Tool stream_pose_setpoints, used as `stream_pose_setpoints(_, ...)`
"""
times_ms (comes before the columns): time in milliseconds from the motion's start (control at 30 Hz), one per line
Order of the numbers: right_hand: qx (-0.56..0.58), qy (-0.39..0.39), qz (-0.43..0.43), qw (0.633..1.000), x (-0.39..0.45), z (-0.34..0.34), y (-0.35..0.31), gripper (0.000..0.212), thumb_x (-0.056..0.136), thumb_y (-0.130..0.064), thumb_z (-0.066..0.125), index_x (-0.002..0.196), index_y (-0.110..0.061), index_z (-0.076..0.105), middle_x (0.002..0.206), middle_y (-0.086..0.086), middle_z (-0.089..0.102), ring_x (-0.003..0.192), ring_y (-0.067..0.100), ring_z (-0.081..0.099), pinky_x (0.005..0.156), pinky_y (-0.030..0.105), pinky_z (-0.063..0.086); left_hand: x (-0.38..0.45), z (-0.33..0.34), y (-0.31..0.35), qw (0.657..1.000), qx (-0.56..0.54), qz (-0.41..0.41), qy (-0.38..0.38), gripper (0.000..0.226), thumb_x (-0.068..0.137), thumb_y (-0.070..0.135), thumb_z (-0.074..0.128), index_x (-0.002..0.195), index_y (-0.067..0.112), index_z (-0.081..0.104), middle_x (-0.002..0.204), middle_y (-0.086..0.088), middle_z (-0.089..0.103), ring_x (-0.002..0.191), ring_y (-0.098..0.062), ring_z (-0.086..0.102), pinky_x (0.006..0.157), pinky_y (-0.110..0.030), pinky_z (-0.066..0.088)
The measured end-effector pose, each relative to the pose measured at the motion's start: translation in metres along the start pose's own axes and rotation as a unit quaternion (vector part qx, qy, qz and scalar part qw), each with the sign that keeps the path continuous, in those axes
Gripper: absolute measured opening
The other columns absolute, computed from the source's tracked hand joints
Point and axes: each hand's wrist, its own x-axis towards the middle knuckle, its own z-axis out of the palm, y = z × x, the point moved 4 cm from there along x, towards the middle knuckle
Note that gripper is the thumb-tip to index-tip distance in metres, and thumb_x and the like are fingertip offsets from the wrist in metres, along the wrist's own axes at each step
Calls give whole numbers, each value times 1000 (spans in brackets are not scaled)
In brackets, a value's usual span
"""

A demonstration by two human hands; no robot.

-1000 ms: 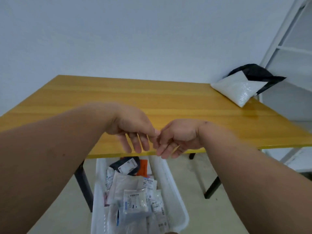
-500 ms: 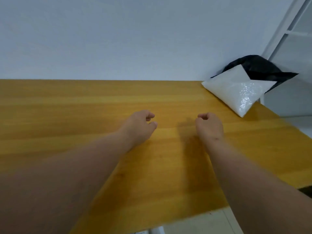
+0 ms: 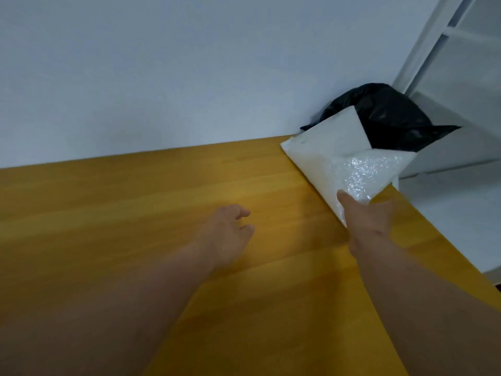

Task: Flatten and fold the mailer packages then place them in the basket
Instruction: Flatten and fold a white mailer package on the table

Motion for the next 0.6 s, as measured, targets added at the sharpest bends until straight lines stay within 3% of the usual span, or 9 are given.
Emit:
stream_pose_setpoints(133,114,-47,54,991,23,7,-6,107,76,-30,84,153,-16,11,146,7,43,131,32,44,108,46,39,17,2,12,999,-40,-15,-12,34,96,25,60,129,18,58,129,1,56,111,-15,53,96,-26,42)
stream_pose_setpoints(200,145,-57,77,985,25,11,-5,97,76,-23,84,150,-14,22,140,8,49,124,30,52,106,47,43,17,1,13,998,-53,-24,-18,33,97,23,59,129,16,58,127,0,56,111,-15,52,98,-28,42)
stream_pose_setpoints(300,130,-79,83,985,17,10,-6,55,84,-12,76,131,-7,49,119,5,61,108,25,59,97,38,48,14,-5,14,998,-53,-25,-16,31,97,23,59,127,16,59,127,0,58,111,-15,53,100,-31,43)
stream_pose_setpoints(367,124,-104,71,984,2,4,-10,34,89,-4,67,120,-11,55,108,1,60,103,23,57,95,37,49,7,-15,17,998,-54,-28,-10,33,97,23,58,130,16,57,131,-1,56,112,-14,52,98,-29,42)
stream_pose_setpoints(467,114,-209,56,970,-33,2,-7,36,92,0,61,122,-17,54,110,0,63,105,25,60,95,44,51,-5,-41,19,998,-48,-28,37,45,98,27,55,142,19,46,143,-2,45,128,-17,44,105,-35,40)
stream_pose_setpoints(600,17,-387,80,919,-99,6,5,42,91,2,61,127,-19,55,117,3,68,105,26,64,84,40,54,-36,-90,17,983,66,61,158,58,98,45,46,150,28,30,150,1,32,137,-22,31,112,-43,32)
